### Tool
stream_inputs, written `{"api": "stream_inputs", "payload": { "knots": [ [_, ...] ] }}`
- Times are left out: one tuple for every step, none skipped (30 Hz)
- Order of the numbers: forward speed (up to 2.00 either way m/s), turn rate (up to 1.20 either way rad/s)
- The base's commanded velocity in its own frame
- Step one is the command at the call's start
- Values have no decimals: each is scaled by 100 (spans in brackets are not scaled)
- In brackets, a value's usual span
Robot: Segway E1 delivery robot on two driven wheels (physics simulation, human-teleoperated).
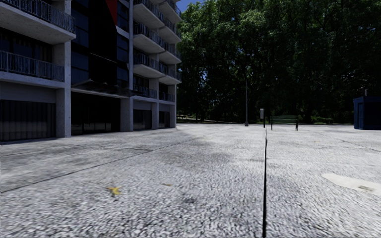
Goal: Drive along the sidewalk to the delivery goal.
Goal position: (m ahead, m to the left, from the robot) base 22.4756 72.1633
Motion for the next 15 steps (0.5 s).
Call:
{"api": "stream_inputs", "payload": {
  "knots": [
    [200, 0],
    [200, 0],
    [200, 0],
    [200, 0],
    [200, 0],
    [200, 0],
    [200, 0],
    [200, 0],
    [200, 0],
    [200, 0],
    [200, 0],
    [200, 0],
    [200, 0],
    [200, 0],
    [200, 0]
  ]
}}
